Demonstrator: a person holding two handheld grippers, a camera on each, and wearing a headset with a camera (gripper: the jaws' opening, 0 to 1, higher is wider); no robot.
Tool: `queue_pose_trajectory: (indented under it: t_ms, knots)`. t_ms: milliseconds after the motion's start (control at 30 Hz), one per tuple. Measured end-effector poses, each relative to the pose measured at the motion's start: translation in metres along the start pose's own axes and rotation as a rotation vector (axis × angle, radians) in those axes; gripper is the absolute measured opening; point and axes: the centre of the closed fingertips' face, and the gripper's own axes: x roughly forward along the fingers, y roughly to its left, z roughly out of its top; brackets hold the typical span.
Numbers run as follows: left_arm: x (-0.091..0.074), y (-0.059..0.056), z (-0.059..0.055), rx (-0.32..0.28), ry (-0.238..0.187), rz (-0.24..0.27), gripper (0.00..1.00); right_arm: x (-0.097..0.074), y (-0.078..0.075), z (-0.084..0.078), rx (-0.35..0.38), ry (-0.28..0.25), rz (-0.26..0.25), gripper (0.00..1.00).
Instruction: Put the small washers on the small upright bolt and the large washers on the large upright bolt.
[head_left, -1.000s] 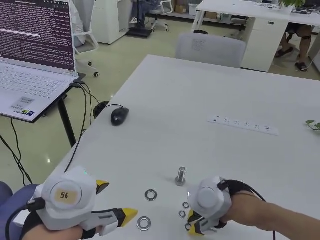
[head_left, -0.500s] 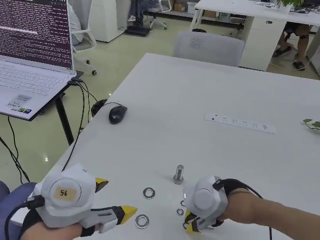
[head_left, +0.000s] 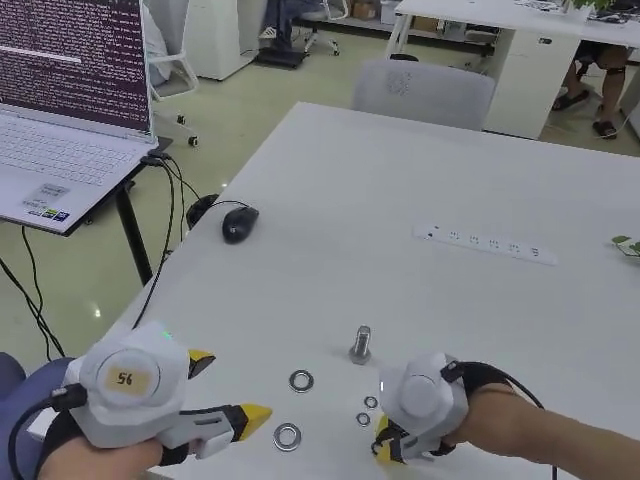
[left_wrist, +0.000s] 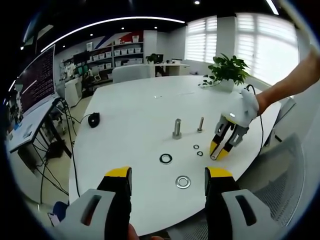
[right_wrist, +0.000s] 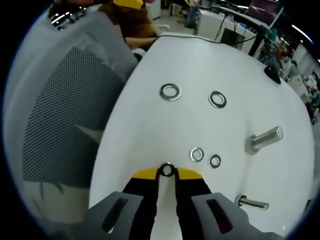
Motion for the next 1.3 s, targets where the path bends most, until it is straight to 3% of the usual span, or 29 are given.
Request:
queue_pose_trajectory:
  t_ms: [433,767,1067,1300]
  knots:
    - [0.0,0.0,0.002,0.004,-0.002,0.003,0.59,-0.027,-0.023,-0.017,0.161,-0.067,-0.104,0.13]
    - [0.003,-0.002,0.004,0.008,-0.002,-0.006,0.59,-0.074,-0.065,-0.045,0.31,-0.109,-0.251,0.13]
    - [0.004,-0.004,0.007,0.016,-0.002,-0.012,0.59,-0.106,-0.101,-0.046,0.292,-0.106,-0.314,0.13]
    - [0.004,-0.003,0.007,0.015,-0.001,-0.01,0.59,-0.108,-0.113,-0.039,0.218,-0.06,-0.272,0.13]
